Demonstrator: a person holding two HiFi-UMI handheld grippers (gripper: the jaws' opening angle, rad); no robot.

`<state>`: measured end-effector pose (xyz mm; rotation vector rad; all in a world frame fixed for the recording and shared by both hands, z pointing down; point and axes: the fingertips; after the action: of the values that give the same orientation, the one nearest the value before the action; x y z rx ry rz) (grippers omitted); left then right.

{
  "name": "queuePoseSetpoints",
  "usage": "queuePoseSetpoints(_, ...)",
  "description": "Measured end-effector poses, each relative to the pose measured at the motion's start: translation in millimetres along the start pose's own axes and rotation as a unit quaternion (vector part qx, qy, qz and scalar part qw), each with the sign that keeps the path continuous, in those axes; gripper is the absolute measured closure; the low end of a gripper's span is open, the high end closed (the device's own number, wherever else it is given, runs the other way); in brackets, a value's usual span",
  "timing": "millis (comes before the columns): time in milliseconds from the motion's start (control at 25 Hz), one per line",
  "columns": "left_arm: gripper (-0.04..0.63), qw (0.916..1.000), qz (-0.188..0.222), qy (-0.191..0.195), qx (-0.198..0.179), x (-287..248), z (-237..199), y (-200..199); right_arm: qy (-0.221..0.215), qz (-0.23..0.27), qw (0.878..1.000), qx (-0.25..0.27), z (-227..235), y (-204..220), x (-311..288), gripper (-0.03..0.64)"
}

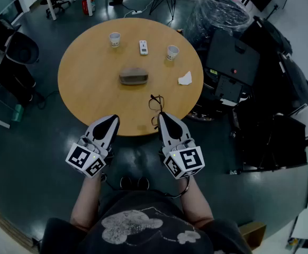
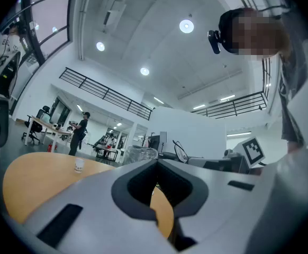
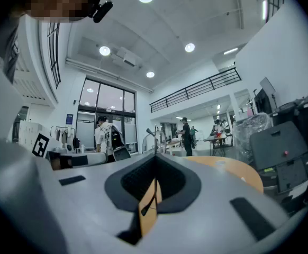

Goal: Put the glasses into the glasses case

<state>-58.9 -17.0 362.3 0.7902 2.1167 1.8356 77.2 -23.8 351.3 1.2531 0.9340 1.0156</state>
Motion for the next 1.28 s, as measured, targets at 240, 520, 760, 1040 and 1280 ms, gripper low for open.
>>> queuePoseSetpoints(240,0.589,0.9993,-0.035,0.006,-0.008,-6,8,14,0.001,-0.015,1.000,-0.001,6,8,8,0.627)
queuePoseSetpoints(520,0.589,0.9984,-0.054,0.009,-0.013,-7,18,24,0.002,-0.025,1.000,0.002,13,14,18,0.627)
queuePoseSetpoints(760,0.589,0.9980,-0.058,0.018,-0.016,-7,25,23,0.003,-0.034,0.999,0.000,10,18,23,0.627)
queuePoseSetpoints(1040,0.589,0.9979,-0.060,0.013,-0.017,-3,25,27,0.002,-0.037,0.999,-0.006,7,25,23,0.627)
queuePoseSetpoints(1280,0.589,0.9980,-0.060,0.011,-0.015,1,24,28,0.008,-0.041,0.999,-0.022,7,28,23,0.627)
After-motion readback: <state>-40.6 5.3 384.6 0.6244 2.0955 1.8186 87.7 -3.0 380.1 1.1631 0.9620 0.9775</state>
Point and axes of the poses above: the fingertips, and each gripper's own axes: x backward along the fingers, z to its right, y out of its underside, and after that the axes turned 13 degrees about y, right-handed
